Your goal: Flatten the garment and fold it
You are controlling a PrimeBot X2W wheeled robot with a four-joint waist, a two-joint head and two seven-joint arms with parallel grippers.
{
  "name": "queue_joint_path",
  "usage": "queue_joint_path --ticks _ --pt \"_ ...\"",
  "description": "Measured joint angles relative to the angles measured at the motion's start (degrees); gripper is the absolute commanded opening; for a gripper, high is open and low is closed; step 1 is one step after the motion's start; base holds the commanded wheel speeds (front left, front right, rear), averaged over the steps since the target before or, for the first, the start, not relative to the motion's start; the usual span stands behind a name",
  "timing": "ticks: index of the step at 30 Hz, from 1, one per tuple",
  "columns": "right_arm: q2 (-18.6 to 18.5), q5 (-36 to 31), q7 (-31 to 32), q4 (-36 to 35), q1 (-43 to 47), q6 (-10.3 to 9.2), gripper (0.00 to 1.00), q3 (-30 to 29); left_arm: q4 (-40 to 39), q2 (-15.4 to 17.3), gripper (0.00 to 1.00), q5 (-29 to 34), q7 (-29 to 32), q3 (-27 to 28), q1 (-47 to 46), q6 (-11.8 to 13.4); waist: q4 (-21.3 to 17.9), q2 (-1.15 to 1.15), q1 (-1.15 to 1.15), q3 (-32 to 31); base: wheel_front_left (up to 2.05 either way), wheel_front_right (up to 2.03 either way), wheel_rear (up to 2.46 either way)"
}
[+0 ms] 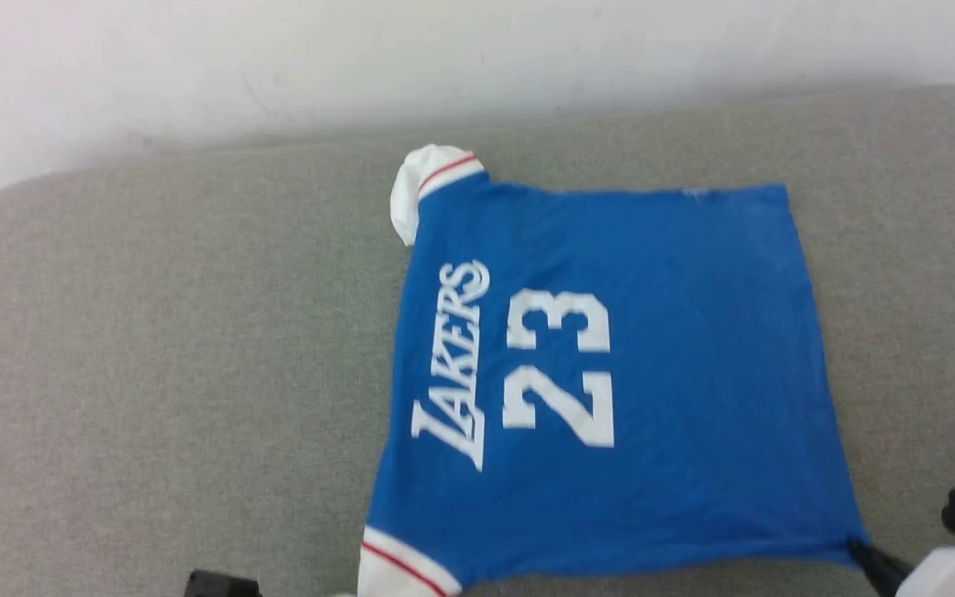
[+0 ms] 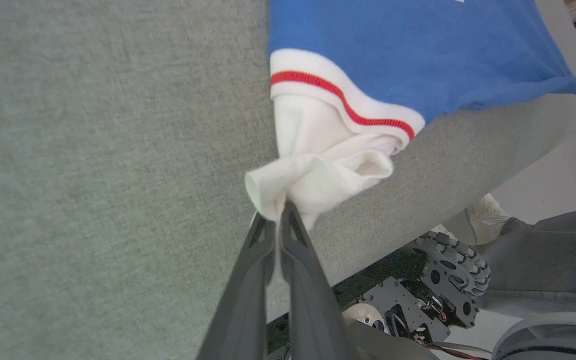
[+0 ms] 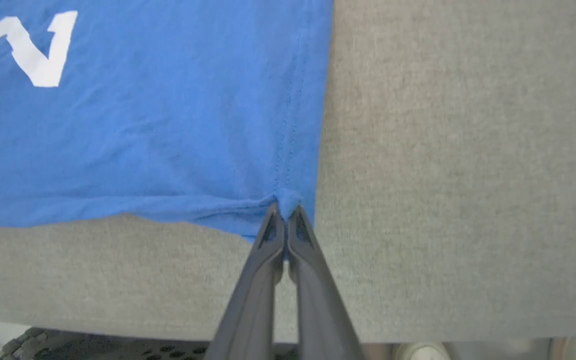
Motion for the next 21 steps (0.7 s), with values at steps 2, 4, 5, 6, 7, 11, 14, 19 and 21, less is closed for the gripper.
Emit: queue_joint_path --ticks 2,4,5,6,7,11,14,19,21 --pt "-0.62 0.48 2.8 -0.25 1.79 0.0 0.0 0.15 -0.37 0.08 0.0 -1.47 1.42 -0.53 1.09 0.51 -0.03 0.0 0.0 -0.87 0.0 0.0 0.0" --pt "-1.46 0.48 5.69 -0.48 3.63 0.0 0.0 0.42 -0.67 0.07 0.0 -2.49 2.68 -1.19 2.23 0.69 -0.07 0.0 0.0 -1.67 0.0 0.0 0.0" --pt "-1.64 0.51 6.94 -0.57 4.56 0.0 0.0 0.31 -0.8 0.01 0.0 -3.12 3.14 -1.49 2.76 0.89 -0.08 0.0 0.0 -2.06 0.0 0.0 0.0" --pt "-1.76 0.55 8.15 -0.67 5.43 0.0 0.0 0.19 -0.9 -0.02 0.0 -3.77 3.6 -1.8 3.13 0.93 -0.08 0.0 0.0 -2.42 0.0 0.0 0.0" --pt "-1.9 0.54 9.34 -0.78 6.3 0.0 0.0 0.04 -1.0 -0.03 0.0 -4.28 4.03 -2.04 3.55 0.98 -0.08 0.0 0.0 -2.77 0.0 0.0 0.0" --pt "-1.58 0.55 13.0 -1.62 9.0 0.0 0.0 -1.09 -1.35 -0.08 0.0 -5.75 4.95 -2.74 5.33 1.29 0.05 0.0 0.01 -4.1 0.0 0.0 0.0" --pt "-0.99 0.64 15.05 -2.47 10.78 0.0 0.0 -1.92 -1.87 -0.05 0.0 -6.93 5.68 -3.03 6.25 1.42 0.29 0.0 0.0 -4.87 0.0 0.0 0.0" --pt "-0.47 0.44 13.67 -4.77 11.55 0.0 0.0 -3.24 -2.97 0.05 0.0 -6.46 2.18 -1.45 6.33 1.38 0.96 0.0 0.01 -5.64 0.0 0.0 0.0" --pt "-0.6 0.19 12.05 -5.44 11.21 0.0 0.0 -3.31 -3.43 0.12 0.0 -4.77 -0.12 -0.41 6.05 1.35 1.15 0.0 0.01 -5.83 0.0 0.0 0.0"
